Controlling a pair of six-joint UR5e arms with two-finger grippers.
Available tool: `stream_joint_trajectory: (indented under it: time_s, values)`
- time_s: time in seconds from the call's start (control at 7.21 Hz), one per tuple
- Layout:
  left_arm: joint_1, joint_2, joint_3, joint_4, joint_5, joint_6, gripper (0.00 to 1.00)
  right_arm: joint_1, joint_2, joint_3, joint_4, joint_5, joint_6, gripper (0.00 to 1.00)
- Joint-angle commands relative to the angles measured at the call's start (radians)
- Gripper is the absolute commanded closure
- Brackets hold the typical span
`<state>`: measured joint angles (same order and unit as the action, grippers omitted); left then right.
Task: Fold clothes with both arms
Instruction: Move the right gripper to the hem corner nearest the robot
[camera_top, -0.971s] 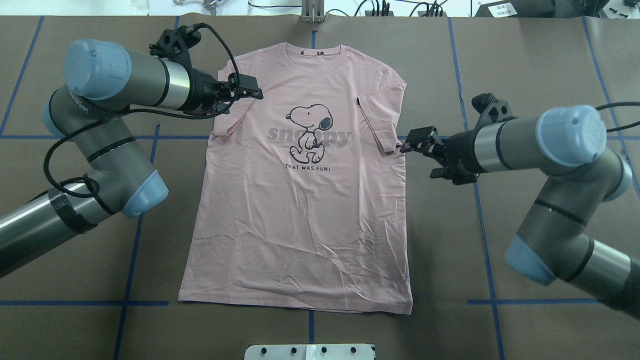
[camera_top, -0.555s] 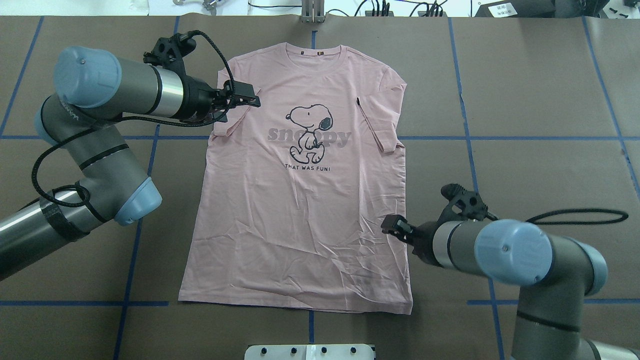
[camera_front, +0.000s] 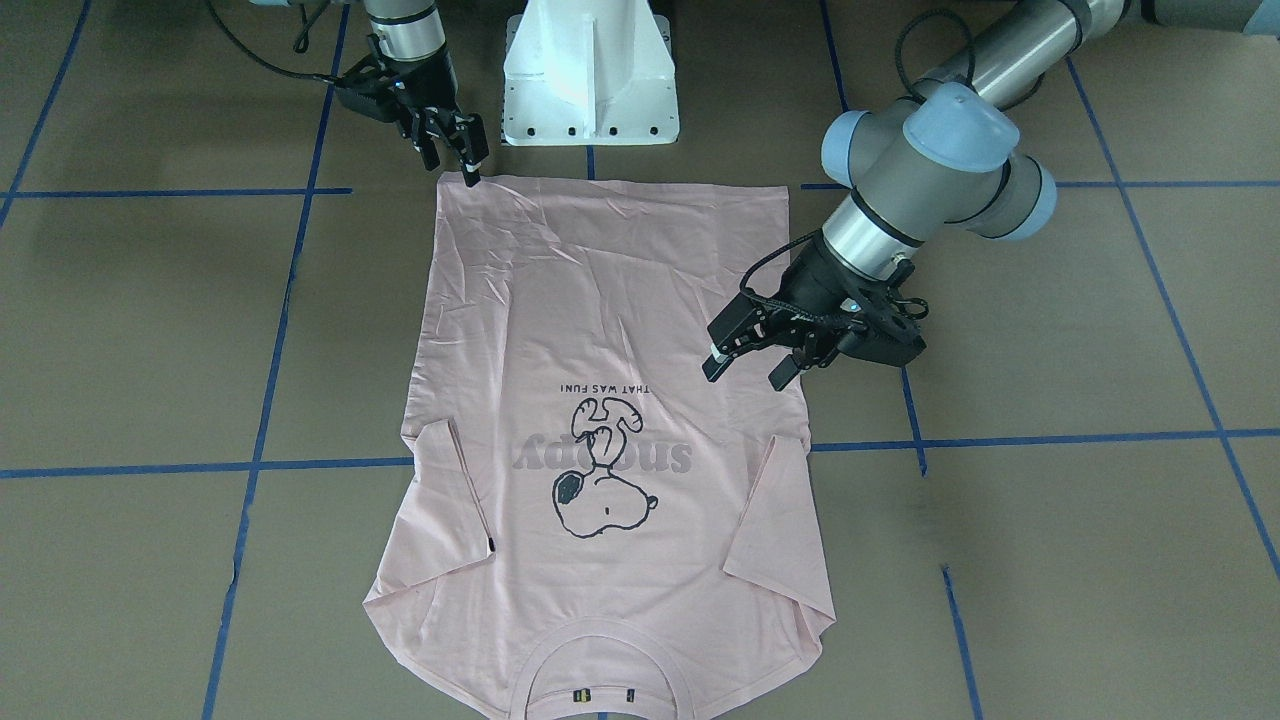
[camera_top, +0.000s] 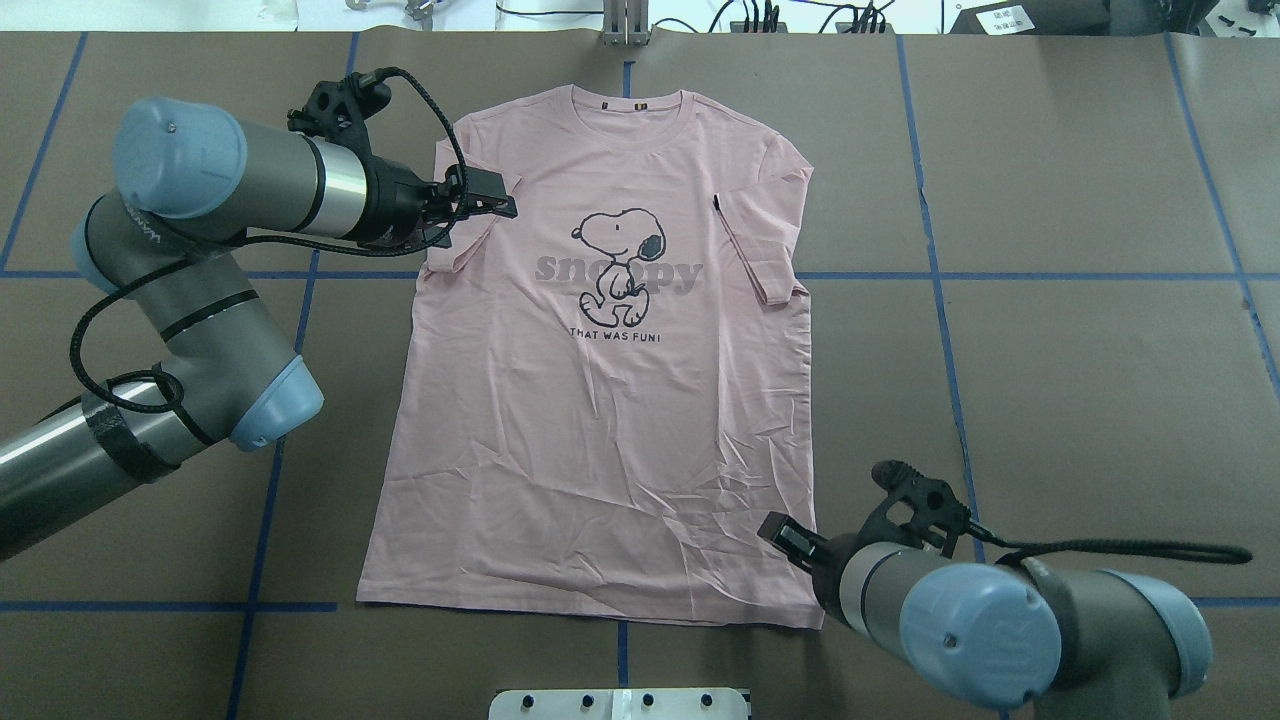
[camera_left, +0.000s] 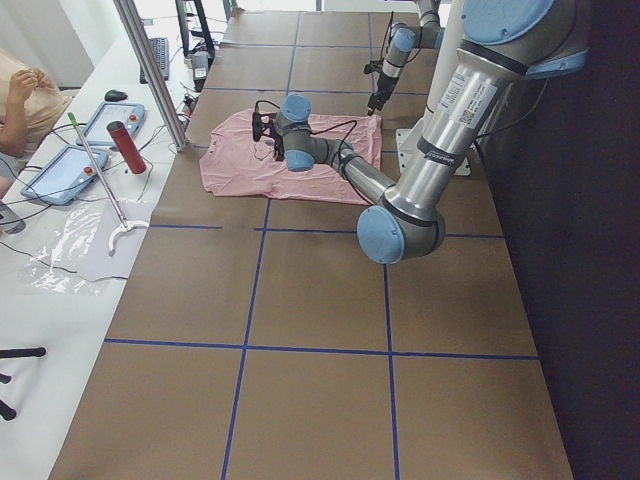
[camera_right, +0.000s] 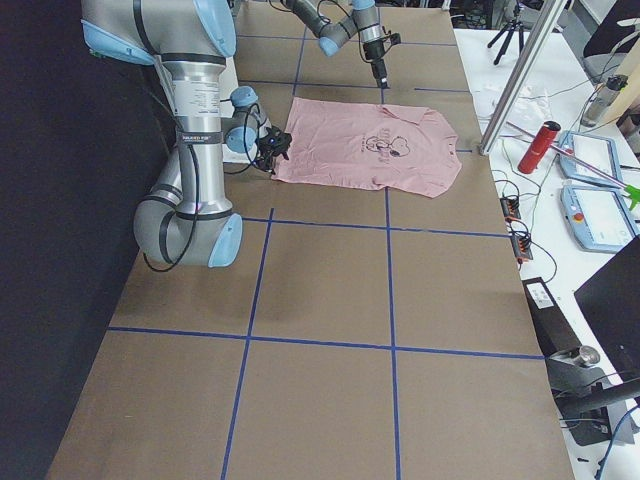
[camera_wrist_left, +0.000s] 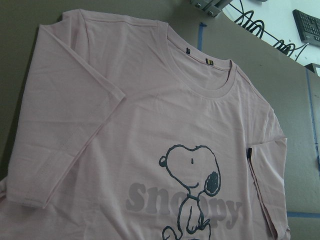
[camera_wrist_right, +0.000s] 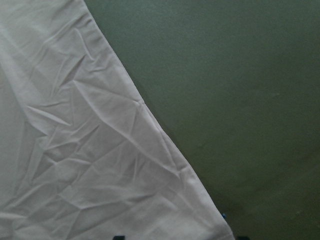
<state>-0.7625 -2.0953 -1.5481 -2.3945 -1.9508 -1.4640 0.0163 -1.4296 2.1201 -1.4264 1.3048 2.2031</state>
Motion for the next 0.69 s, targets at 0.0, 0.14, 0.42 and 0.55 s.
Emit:
stream_joint_trajectory:
  time_s: [0.0, 0.14, 0.42, 0.55]
  values:
    - [0.0, 0.0, 0.002, 0.0, 0.001, 0.002, 0.0, -0.025, 0.004, -0.035, -0.005, -0.021, 0.029, 0.27]
    - [0.0, 0.0, 0.002, 0.0, 0.001, 0.002, 0.0, -0.024, 0.005, -0.055, -0.005, -0.021, 0.029, 0.3]
    - [0.0, 0.0, 0.008, 0.0, 0.001, 0.004, 0.0, -0.018, -0.003, -0.055, -0.006, -0.024, 0.029, 0.44]
    - [0.0, 0.0, 0.011, 0.0, 0.001, 0.005, 0.0, -0.016, -0.005, -0.055, -0.006, -0.024, 0.03, 0.51]
